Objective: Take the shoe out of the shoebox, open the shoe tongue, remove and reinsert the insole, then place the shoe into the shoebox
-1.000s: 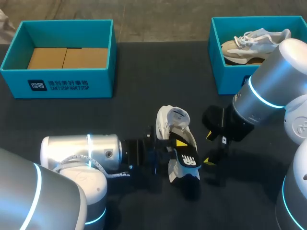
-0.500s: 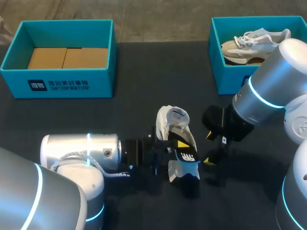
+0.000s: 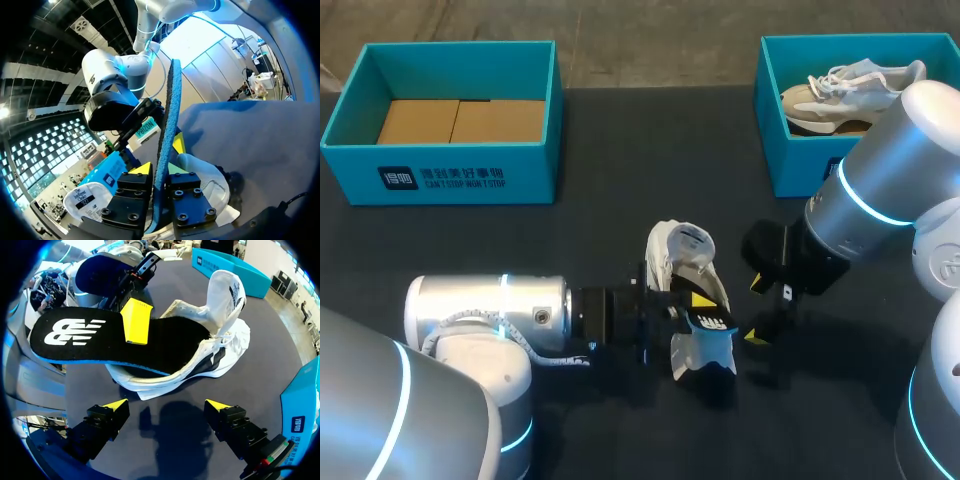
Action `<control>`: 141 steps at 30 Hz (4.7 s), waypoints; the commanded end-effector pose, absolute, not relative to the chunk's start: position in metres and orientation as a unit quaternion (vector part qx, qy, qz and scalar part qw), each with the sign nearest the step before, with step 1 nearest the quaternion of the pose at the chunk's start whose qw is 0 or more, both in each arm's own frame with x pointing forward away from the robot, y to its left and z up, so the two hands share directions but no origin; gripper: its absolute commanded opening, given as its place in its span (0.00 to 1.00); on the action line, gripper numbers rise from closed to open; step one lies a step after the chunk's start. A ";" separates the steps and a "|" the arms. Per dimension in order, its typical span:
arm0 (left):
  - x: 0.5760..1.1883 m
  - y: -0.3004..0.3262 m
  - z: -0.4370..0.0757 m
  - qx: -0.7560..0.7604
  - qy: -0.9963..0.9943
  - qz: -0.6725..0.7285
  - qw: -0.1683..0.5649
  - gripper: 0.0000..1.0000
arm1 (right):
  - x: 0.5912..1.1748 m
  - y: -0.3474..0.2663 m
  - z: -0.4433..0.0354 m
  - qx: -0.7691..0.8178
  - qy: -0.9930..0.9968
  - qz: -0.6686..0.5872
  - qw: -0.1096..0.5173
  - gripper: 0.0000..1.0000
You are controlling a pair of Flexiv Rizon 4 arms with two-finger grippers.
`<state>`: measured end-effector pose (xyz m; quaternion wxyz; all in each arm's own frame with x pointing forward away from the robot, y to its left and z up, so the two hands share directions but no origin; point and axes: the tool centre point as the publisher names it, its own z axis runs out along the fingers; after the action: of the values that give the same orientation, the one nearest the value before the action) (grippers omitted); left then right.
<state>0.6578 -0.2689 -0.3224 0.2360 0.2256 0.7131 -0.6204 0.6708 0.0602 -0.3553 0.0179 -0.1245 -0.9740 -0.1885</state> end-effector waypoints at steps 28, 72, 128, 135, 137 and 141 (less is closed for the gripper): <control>0.677 -0.271 -0.346 0.236 0.734 -0.583 0.256 0.00 | 0.670 0.061 -0.356 -0.125 -0.974 -0.188 0.017 1.00; 0.654 -0.264 -0.325 0.243 0.709 -0.618 0.237 0.16 | 0.670 0.061 -0.356 -0.125 -0.974 -0.188 0.017 1.00; 0.671 -0.267 -0.342 0.229 0.739 -0.578 0.259 0.27 | 0.670 0.061 -0.356 -0.125 -0.974 -0.188 0.017 1.00; 0.665 -0.269 -0.335 0.234 0.727 -0.593 0.255 0.20 | 0.670 0.061 -0.356 -0.125 -0.974 -0.188 0.017 1.00; 0.663 -0.269 -0.333 0.236 0.724 -0.595 0.256 0.20 | 0.670 0.061 -0.356 -0.125 -0.974 -0.188 0.017 1.00; 0.661 -0.271 -0.330 0.241 0.719 -0.600 0.255 0.13 | 0.670 0.061 -0.356 -0.125 -0.974 -0.188 0.017 1.00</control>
<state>0.6630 -0.2735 -0.3308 0.2548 0.2401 0.7205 -0.5986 0.6708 0.0602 -0.3552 0.0179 -0.1244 -0.9740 -0.1884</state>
